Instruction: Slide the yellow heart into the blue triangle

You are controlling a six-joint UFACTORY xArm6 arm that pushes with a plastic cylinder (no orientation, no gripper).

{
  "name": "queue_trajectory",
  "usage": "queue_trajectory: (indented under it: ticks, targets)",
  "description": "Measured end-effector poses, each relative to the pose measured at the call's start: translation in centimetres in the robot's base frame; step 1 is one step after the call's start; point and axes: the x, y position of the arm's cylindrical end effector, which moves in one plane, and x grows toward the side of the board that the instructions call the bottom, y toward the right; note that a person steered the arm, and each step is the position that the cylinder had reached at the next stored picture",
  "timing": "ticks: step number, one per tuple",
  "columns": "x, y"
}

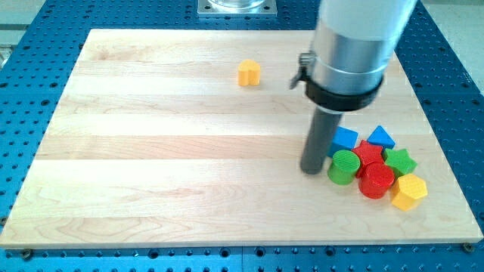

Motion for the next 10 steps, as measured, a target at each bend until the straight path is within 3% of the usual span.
queue_trajectory:
  ticks: [1, 2, 3, 5, 6, 8, 10]
  targets:
    - [-4.7, -9.1]
    - [-11.3, -12.4]
    - [-17.4, -11.1]
    - [-21.3, -8.6]
    - [-21.5, -6.3]
    - [-9.7, 1.3]
    - [-10.0, 2.9]
